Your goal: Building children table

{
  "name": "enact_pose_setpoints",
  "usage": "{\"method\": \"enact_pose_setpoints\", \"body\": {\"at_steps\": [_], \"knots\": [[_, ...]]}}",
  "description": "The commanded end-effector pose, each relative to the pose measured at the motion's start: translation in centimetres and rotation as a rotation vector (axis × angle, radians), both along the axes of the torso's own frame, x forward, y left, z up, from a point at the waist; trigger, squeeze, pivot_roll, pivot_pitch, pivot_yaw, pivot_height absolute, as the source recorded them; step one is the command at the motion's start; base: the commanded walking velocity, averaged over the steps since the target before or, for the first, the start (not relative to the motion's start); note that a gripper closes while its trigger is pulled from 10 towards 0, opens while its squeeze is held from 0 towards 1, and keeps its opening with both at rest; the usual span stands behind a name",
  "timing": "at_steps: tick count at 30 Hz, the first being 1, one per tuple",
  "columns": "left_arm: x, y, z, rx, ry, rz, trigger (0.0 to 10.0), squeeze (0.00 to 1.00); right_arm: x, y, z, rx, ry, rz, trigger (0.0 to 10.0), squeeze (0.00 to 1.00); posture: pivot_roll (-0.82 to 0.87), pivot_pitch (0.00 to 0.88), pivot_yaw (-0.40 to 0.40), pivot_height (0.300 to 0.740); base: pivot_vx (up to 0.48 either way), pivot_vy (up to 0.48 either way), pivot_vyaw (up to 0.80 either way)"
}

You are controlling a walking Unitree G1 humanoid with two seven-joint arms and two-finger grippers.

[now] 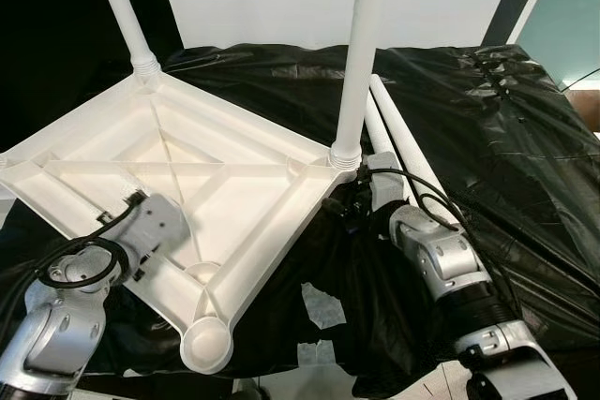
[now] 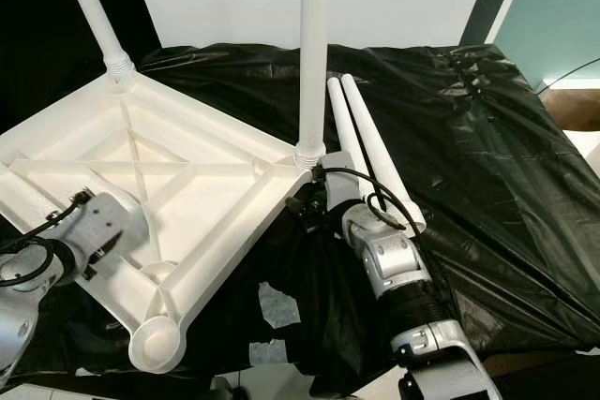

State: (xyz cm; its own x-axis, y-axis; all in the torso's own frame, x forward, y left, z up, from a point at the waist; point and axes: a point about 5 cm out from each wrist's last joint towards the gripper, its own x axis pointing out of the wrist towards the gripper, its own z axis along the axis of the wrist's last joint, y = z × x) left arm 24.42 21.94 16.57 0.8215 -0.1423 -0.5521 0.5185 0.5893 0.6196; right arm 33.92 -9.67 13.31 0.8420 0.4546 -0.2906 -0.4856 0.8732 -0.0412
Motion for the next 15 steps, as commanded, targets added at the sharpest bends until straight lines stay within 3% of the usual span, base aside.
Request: {"method": "enact_pose_setpoints", "body": {"at_steps": [1,6,11,13,15], "knots": [[-1.1,-1.0,-0.9,-0.045,0.124,-0.093,10.0,0.00,0.4,0.3,0.0,0.002,0.000,0.015,10.0,0.00,0.16,0.063,-0.010,0.740,0.000,0.000,0.00],[-2.4,-2.1,-1.5,-0.072,0.218,-0.188,10.0,0.00,0.8,0.2,0.0,-0.009,-0.002,0.023,10.0,0.00,0.16,0.059,-0.011,0.740,0.000,0.000,0.00],[-2.8,-2.8,-1.8,-0.089,0.252,-0.225,10.0,0.00,0.9,0.2,0.0,-0.012,-0.001,0.023,10.0,0.00,0.16,0.057,-0.010,0.740,0.000,0.000,0.00],[-3.6,-5.1,-2.0,-0.183,0.303,-0.317,10.0,0.00,1.6,0.3,0.0,-0.004,-0.008,0.035,10.0,0.00,0.15,0.049,-0.007,0.740,0.000,0.000,0.00],[-3.6,-5.1,-2.0,-0.183,0.303,-0.317,10.0,0.00,1.6,0.3,0.0,-0.004,-0.008,0.035,10.0,0.00,0.15,0.049,-0.007,0.740,0.000,0.000,0.00]]}}
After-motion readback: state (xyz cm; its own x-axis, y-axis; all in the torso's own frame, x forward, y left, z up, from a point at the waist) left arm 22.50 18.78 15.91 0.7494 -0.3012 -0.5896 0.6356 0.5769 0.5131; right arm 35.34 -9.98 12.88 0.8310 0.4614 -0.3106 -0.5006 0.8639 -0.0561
